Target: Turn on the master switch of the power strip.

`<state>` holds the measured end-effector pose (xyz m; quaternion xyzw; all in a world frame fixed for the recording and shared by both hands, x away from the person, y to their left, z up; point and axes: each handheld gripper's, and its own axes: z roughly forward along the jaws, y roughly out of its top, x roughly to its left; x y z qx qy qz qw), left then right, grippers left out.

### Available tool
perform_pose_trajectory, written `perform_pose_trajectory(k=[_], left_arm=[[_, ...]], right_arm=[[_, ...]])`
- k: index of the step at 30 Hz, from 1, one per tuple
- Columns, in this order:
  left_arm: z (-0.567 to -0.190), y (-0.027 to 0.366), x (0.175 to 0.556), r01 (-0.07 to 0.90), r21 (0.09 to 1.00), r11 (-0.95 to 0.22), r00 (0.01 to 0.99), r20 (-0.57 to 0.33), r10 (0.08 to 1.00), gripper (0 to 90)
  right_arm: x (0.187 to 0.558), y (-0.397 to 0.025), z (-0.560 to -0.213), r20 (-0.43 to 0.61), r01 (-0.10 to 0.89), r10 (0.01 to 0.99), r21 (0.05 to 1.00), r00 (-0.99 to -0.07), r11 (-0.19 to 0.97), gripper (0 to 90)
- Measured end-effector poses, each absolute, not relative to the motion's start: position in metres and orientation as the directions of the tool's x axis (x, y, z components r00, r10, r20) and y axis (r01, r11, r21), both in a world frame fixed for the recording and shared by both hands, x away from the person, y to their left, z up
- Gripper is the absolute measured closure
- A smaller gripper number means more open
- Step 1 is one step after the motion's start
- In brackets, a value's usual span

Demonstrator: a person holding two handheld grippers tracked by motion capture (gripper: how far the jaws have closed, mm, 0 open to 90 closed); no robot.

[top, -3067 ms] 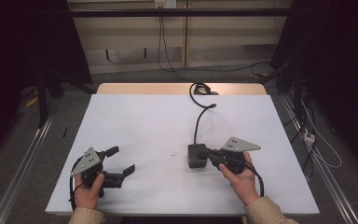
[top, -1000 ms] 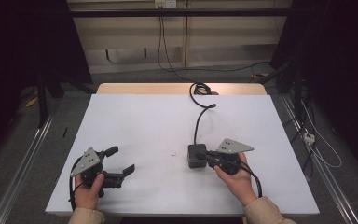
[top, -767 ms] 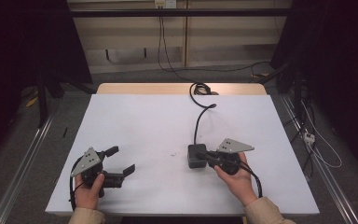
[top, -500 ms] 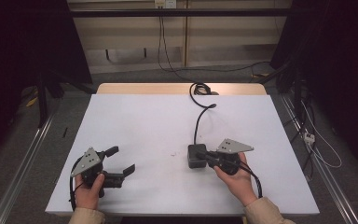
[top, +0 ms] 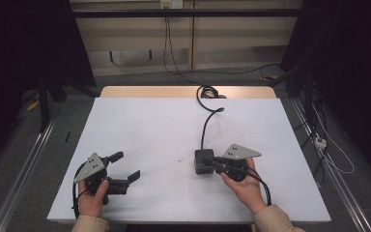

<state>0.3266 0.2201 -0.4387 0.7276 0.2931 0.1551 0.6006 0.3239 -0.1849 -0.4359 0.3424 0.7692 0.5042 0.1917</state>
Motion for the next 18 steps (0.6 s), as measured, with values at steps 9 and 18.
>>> perform_pose_trajectory(k=[9, 18], left_arm=[[-0.4386, 0.2197, 0.3265, 0.237, 0.965, -0.112, 0.783, -0.121, 0.611, 3.5], [-0.4381, 0.2194, 0.3252, 0.239, 0.966, -0.098, 0.780, -0.131, 0.612, 3.5]], right_arm=[[0.3233, -0.1832, -0.4344, 0.037, 0.337, 0.725, 0.901, -0.688, 0.273, 90.0], [0.3225, -0.1821, -0.4343, 0.031, 0.336, 0.730, 0.900, -0.683, 0.277, 90.0]])
